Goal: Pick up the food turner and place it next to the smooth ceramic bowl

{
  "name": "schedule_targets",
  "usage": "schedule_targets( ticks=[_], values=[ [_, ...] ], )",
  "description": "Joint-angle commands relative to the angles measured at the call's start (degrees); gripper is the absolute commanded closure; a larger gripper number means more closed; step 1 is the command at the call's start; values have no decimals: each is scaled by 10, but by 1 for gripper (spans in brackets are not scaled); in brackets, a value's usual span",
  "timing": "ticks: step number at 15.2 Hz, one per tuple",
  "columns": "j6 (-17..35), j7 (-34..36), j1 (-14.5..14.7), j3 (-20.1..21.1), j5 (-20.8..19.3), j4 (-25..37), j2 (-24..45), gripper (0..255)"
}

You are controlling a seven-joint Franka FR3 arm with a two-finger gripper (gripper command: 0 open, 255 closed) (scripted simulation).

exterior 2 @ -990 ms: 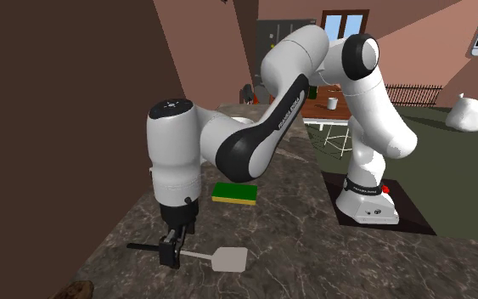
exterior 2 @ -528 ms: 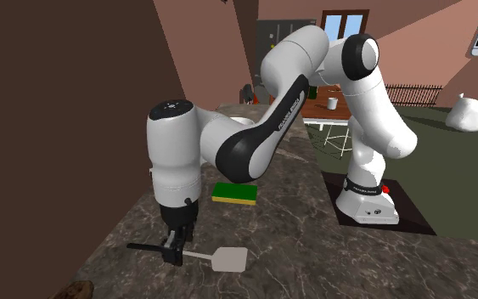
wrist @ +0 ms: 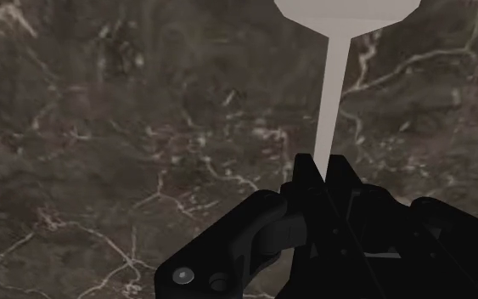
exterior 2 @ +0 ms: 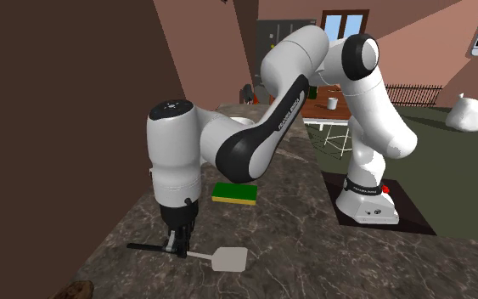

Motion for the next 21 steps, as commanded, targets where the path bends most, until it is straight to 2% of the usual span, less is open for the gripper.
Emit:
schedule_targets(
  ticks=[1,21],
  values=[
    [0,0,0,0,0,0,0,255],
    [-126,-27,-2,20,34,86,-47,255]
  ],
)
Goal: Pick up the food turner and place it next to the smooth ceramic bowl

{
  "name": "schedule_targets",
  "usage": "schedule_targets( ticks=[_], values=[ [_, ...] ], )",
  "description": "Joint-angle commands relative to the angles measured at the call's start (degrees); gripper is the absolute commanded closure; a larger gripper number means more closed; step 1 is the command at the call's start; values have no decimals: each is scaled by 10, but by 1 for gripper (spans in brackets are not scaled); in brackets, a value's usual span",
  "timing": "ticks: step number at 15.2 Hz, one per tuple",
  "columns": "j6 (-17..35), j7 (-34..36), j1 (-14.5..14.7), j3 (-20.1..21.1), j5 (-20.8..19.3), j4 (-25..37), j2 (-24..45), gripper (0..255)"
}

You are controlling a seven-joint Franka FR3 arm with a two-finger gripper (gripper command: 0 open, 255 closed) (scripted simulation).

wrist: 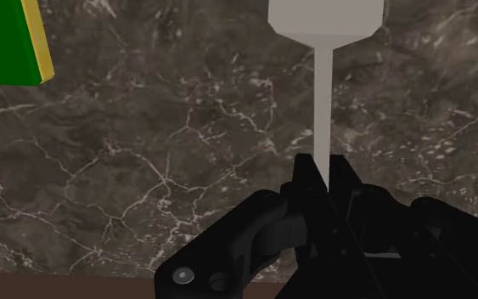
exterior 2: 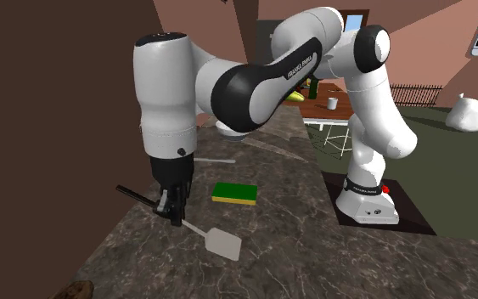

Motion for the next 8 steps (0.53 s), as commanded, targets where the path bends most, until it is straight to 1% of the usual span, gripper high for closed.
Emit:
schedule_targets(
  ticks=[1,8],
  values=[
    [-15,-2,2,1,2,14,-1,255],
    [-66,-9,8,4,6,63,-5,255]
  ],
)
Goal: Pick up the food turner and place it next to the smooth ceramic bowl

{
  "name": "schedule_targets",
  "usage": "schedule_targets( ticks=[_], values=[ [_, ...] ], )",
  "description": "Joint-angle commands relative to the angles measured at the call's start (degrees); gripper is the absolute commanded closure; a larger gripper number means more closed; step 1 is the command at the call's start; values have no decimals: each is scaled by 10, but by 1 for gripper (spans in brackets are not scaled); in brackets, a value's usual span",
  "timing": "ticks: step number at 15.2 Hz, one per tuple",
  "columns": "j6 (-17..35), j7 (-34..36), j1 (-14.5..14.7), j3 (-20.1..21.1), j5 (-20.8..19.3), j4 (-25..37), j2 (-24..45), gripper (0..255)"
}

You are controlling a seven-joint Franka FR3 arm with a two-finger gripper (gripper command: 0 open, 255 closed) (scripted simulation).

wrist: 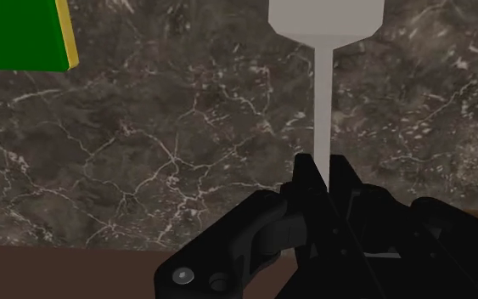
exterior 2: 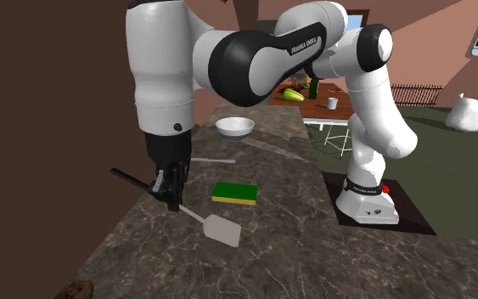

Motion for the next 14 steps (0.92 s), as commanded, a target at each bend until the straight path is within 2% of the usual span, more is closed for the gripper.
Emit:
schedule_targets(
  ticks=[1,2,8,14],
  values=[
    [-17,-1,3,1,0,18,1,255],
    [-17,-1,3,1,1,18,1,255],
    [52,-69,-96,9,70,-169,-137,255],
    [93,-165,-163,-10,143,-306,-259,255]
  ],
)
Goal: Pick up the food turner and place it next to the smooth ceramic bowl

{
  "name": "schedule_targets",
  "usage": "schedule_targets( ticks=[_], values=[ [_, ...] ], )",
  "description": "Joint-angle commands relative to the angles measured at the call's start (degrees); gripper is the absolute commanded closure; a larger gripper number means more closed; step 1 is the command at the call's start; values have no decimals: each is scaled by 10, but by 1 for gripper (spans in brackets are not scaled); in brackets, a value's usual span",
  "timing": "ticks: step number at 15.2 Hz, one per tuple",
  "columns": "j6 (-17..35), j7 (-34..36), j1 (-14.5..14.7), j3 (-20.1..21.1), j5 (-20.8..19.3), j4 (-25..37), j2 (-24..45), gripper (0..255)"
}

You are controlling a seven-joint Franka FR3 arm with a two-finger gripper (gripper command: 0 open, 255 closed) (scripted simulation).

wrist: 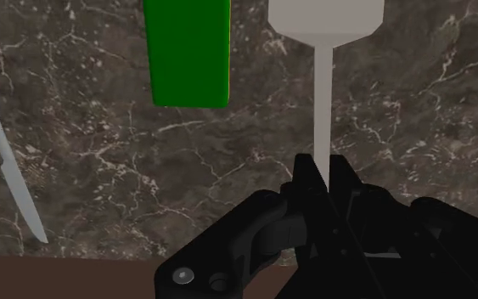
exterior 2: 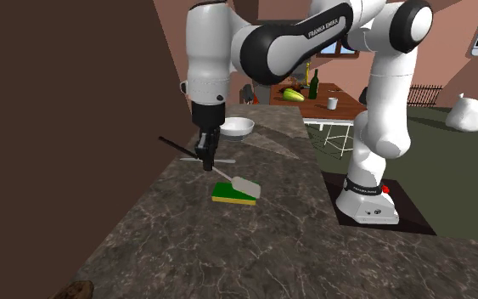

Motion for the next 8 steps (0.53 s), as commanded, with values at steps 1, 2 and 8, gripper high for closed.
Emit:
schedule_targets(
  ticks=[1,2,8],
  values=[
    [13,-38,-20,-11,27,-49,-44,255],
    [17,-55,-26,-18,37,-67,-62,255],
    [29,-157,-56,-69,85,-164,-155,255]
  ],
)
